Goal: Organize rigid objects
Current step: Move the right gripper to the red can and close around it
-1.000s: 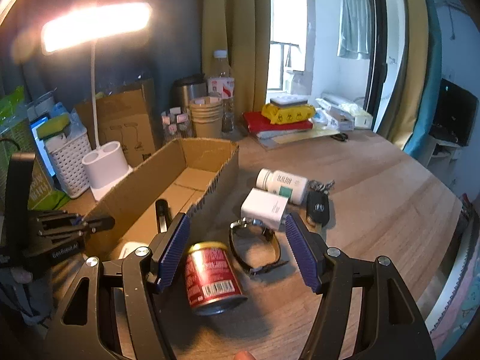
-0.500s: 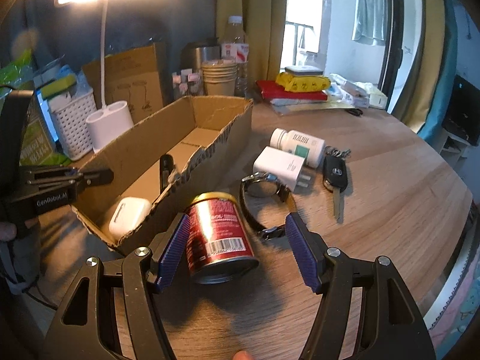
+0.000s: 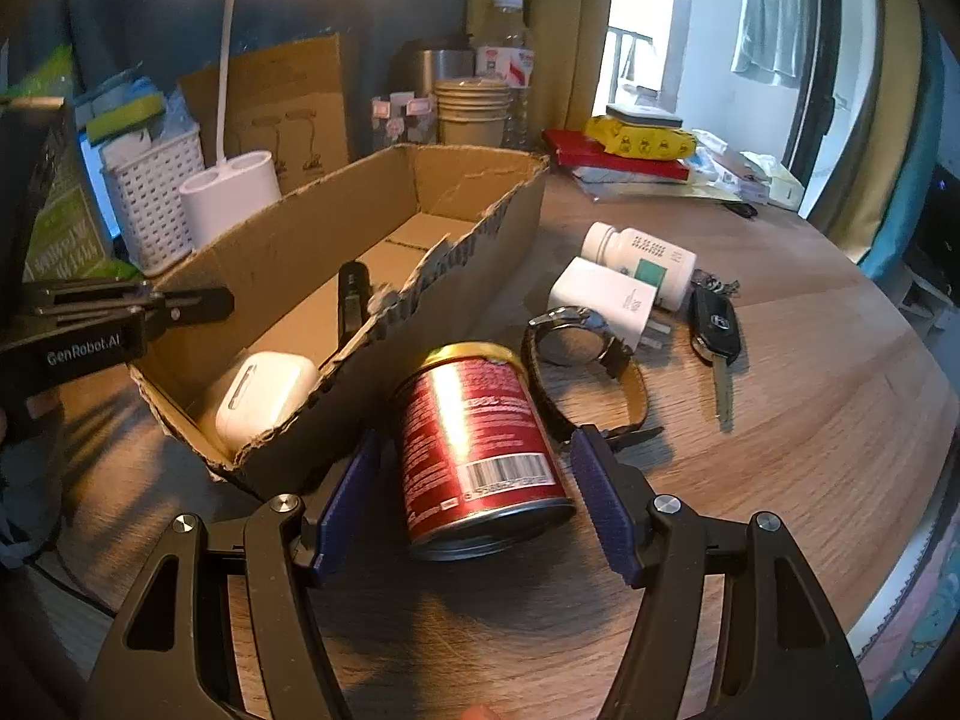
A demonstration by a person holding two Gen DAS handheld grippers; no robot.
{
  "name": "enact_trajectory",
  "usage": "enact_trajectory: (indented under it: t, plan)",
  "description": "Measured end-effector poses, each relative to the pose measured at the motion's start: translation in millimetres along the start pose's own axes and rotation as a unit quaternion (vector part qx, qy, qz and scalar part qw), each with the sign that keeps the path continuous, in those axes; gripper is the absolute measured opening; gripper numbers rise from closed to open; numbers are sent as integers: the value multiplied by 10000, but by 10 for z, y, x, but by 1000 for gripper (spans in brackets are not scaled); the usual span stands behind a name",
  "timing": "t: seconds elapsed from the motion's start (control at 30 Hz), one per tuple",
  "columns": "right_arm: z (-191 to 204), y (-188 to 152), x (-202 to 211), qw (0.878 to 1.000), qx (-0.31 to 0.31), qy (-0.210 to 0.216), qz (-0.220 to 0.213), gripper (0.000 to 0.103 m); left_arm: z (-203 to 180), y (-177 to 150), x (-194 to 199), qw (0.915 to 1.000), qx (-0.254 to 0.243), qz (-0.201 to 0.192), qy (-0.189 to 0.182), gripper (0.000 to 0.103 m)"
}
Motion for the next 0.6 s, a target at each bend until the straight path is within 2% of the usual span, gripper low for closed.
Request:
enact_trajectory:
  t: [0.17, 0.3, 0.6]
  plan:
    - [-8, -14, -51, 10000, -18, -68, 50, 69, 6, -1, 0, 10000, 0, -1, 0, 8]
    - [-27, -29, -76, 9999, -33, -146, 72, 61, 6, -1, 0, 10000, 1, -1, 0, 8]
    - [-61, 14, 14, 9998, -84, -145, -103, 60, -1, -2, 0, 10000, 0, -2, -1, 8]
Point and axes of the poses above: each gripper's, at about its wrist camera, not at the fingertips, and x roughly against the way its jaws point, z to its left, y to its top, the point moved 6 cm from there along -x, roughly the way its jaws point, and after that the axes turned 4 degrees about z, right-handed, at the moved point
